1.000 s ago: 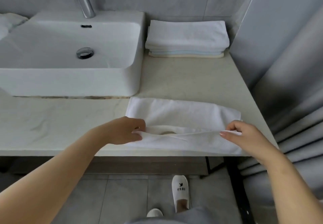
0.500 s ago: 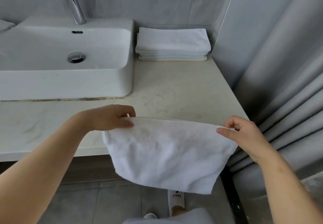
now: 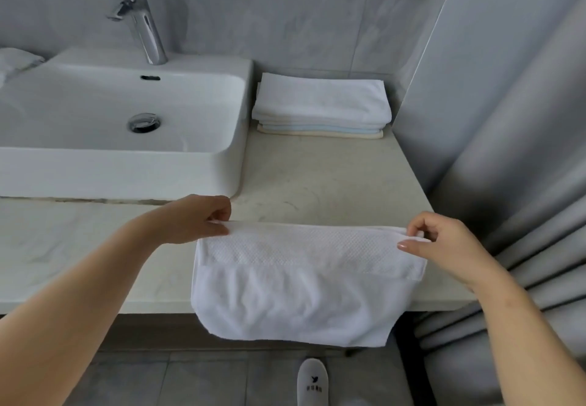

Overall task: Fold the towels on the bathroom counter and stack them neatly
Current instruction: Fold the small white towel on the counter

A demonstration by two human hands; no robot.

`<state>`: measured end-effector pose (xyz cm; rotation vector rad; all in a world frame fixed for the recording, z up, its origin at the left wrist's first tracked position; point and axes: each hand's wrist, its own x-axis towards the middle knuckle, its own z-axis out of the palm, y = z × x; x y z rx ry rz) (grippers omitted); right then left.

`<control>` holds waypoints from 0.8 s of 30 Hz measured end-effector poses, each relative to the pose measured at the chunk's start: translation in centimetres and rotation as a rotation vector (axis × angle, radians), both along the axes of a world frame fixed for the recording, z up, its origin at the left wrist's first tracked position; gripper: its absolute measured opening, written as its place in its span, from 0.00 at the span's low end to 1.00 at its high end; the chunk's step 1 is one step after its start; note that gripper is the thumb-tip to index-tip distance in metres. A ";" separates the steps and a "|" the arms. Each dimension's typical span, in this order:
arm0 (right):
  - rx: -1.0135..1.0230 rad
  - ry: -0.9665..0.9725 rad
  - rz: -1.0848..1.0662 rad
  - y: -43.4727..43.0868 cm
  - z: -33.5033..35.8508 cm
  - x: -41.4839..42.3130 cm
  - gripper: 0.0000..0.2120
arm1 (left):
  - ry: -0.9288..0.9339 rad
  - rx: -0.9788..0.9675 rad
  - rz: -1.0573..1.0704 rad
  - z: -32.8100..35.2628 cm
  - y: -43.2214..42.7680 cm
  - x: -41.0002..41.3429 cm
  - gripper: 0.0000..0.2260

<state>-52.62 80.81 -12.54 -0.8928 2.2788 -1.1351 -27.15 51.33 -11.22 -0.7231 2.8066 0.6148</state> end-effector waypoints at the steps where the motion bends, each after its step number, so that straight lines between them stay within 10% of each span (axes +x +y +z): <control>1: 0.018 -0.001 0.009 -0.1 -0.1 -0.4 0.11 | 0.001 0.001 0.021 -0.3 -0.2 -0.2 0.12; 24: 0.058 0.170 -0.092 -3.4 -1.0 -4.5 0.11 | -0.110 0.115 0.155 0.3 -1.6 -2.9 0.15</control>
